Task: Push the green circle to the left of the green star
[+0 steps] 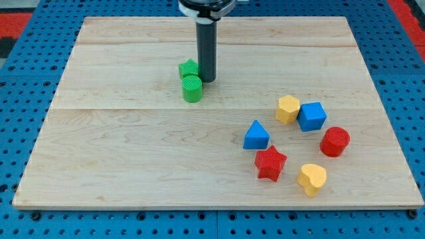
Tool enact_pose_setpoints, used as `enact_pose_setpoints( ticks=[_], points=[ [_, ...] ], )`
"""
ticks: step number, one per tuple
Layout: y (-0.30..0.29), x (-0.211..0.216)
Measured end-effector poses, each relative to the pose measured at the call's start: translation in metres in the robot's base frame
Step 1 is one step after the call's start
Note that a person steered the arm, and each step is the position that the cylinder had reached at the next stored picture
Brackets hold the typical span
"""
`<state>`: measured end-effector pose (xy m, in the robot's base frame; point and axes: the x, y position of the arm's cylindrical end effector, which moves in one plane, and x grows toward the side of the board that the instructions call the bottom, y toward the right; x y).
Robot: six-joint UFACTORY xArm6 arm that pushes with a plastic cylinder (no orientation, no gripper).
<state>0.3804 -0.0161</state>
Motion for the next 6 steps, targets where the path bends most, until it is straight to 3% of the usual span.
enact_pose_setpoints(
  ticks=[2, 3, 6],
  points=[
    [-0.001, 0.033],
    [0.03, 0.054],
    [-0.061, 0.048]
  ],
)
